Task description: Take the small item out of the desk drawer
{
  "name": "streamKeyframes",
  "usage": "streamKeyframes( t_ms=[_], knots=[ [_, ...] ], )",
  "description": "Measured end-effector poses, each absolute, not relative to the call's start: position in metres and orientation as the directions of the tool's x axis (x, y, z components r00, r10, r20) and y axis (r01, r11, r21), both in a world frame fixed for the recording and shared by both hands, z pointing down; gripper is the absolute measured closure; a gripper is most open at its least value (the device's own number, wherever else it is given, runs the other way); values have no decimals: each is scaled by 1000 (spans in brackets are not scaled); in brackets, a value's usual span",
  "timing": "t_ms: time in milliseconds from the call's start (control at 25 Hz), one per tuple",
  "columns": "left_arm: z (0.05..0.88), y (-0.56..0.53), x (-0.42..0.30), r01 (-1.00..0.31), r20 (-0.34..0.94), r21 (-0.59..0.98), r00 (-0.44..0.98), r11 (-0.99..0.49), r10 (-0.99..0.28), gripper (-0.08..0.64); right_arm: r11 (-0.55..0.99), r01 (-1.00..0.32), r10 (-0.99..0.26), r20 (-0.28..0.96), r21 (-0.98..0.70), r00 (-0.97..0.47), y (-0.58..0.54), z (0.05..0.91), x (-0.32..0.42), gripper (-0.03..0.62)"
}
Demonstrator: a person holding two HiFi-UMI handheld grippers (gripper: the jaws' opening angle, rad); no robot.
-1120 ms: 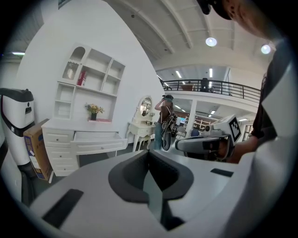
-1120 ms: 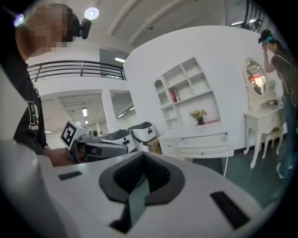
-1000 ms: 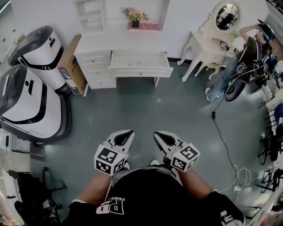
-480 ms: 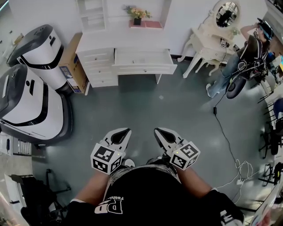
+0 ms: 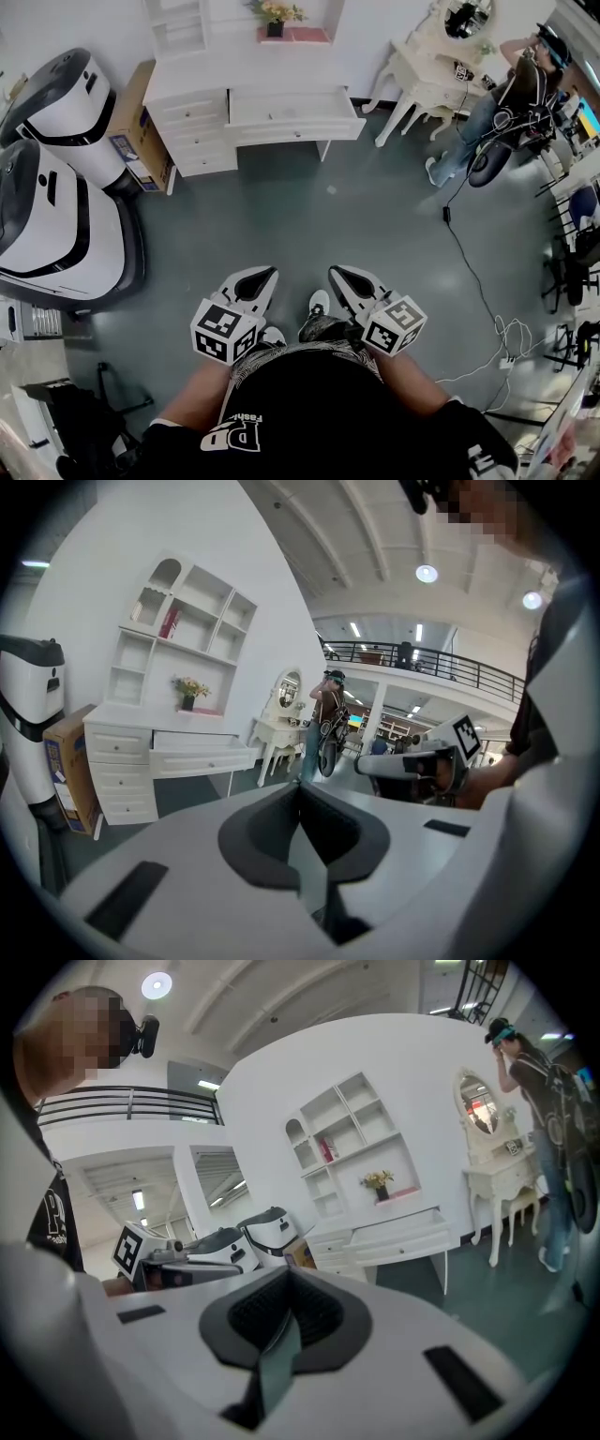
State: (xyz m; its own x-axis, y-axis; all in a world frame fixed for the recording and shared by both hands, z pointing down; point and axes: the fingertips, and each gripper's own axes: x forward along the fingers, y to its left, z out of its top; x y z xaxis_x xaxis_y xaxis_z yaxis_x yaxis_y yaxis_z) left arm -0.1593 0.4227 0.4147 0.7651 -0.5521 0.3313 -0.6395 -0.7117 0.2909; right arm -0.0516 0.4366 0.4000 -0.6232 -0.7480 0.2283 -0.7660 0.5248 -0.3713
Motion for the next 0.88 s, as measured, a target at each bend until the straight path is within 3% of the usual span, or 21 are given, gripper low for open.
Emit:
streamKeyframes(
  t_ms=[400,880],
  knots=[
    [423,387,-157,-662,351,271,744,-698,-569,546,530,-754,-737,230,-387,-636,394,411,-49,583],
    [406,252,-115,-698,356,216,707,-683,-611,546,593,-712,-714,164,-376,-681,252,396,-14,583]
  ],
)
